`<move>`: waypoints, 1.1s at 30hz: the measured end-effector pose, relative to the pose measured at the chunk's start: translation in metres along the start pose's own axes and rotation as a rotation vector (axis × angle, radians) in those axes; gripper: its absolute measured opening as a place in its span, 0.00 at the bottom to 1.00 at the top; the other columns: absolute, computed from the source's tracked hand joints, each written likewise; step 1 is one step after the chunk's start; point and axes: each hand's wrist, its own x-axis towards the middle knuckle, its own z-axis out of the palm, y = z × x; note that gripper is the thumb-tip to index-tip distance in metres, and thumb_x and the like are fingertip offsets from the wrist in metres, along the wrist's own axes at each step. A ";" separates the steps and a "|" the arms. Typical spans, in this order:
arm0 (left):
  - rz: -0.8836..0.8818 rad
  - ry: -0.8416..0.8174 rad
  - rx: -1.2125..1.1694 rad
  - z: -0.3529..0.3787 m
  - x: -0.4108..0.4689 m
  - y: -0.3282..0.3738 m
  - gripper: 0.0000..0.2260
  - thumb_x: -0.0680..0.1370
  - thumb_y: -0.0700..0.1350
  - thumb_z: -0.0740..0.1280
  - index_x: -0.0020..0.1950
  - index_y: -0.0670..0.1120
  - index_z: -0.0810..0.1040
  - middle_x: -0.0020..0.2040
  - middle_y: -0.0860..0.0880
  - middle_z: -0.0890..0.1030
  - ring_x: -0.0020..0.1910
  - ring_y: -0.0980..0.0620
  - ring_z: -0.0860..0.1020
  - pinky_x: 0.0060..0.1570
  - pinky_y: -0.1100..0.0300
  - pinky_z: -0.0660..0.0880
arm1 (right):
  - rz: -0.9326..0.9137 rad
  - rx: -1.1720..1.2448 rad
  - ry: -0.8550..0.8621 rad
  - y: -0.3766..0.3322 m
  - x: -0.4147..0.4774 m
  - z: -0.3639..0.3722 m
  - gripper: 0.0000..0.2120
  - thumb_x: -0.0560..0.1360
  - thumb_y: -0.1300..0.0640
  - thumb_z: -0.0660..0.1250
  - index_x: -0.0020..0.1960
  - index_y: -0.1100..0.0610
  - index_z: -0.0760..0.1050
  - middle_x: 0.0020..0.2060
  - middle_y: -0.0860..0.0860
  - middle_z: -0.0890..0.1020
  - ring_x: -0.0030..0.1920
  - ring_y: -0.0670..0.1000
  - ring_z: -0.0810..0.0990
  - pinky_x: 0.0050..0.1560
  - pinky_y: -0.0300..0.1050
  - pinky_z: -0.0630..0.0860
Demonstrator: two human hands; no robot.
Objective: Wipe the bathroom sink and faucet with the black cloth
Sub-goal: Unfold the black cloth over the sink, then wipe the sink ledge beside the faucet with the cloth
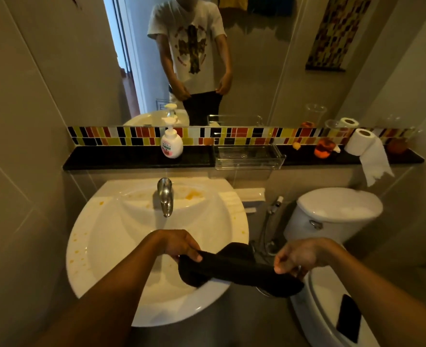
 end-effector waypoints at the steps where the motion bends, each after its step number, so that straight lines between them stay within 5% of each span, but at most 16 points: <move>1: -0.017 -0.008 -0.005 0.002 0.003 -0.002 0.15 0.74 0.46 0.72 0.59 0.46 0.81 0.57 0.47 0.82 0.59 0.50 0.78 0.61 0.56 0.76 | 0.028 0.008 -0.024 0.004 0.003 0.005 0.04 0.74 0.54 0.69 0.48 0.52 0.79 0.43 0.50 0.79 0.46 0.47 0.78 0.49 0.42 0.76; 5: -0.033 0.005 -0.012 0.007 0.016 -0.009 0.15 0.74 0.48 0.71 0.59 0.46 0.80 0.59 0.46 0.81 0.60 0.48 0.77 0.60 0.55 0.76 | 0.080 0.040 0.040 0.016 0.019 0.020 0.05 0.74 0.56 0.69 0.50 0.54 0.78 0.42 0.50 0.79 0.42 0.46 0.78 0.40 0.37 0.77; 9: 0.050 0.226 0.049 0.010 0.035 -0.010 0.12 0.77 0.48 0.67 0.58 0.46 0.81 0.58 0.46 0.81 0.57 0.48 0.77 0.60 0.56 0.73 | -0.040 0.057 0.315 0.022 0.037 0.018 0.05 0.76 0.55 0.66 0.42 0.49 0.78 0.38 0.48 0.78 0.39 0.46 0.76 0.38 0.38 0.73; 16: 0.018 0.512 0.143 0.028 0.075 -0.010 0.10 0.78 0.48 0.65 0.56 0.49 0.81 0.57 0.45 0.82 0.56 0.46 0.78 0.55 0.55 0.72 | -0.042 0.212 0.668 0.034 0.096 0.027 0.04 0.77 0.60 0.66 0.44 0.54 0.77 0.42 0.53 0.81 0.48 0.53 0.80 0.45 0.42 0.70; 20: -0.016 0.536 0.190 0.036 0.091 -0.012 0.10 0.79 0.48 0.63 0.58 0.48 0.79 0.57 0.45 0.81 0.56 0.47 0.78 0.55 0.59 0.70 | -0.011 0.327 0.831 0.030 0.124 0.041 0.04 0.77 0.62 0.65 0.50 0.57 0.78 0.50 0.56 0.79 0.55 0.57 0.78 0.52 0.45 0.72; 24: 0.021 0.598 0.177 0.037 0.096 -0.013 0.12 0.80 0.48 0.61 0.62 0.48 0.74 0.59 0.46 0.80 0.57 0.47 0.77 0.61 0.53 0.72 | -0.012 0.454 0.883 0.011 0.147 0.070 0.24 0.77 0.57 0.65 0.72 0.57 0.65 0.74 0.58 0.60 0.69 0.60 0.68 0.66 0.55 0.69; 33: 0.271 1.100 0.526 -0.014 0.096 -0.009 0.12 0.77 0.45 0.64 0.59 0.46 0.77 0.58 0.45 0.78 0.61 0.44 0.74 0.62 0.47 0.70 | 0.048 0.348 0.891 -0.042 0.193 0.129 0.37 0.79 0.48 0.60 0.78 0.55 0.41 0.77 0.56 0.42 0.76 0.61 0.54 0.69 0.56 0.67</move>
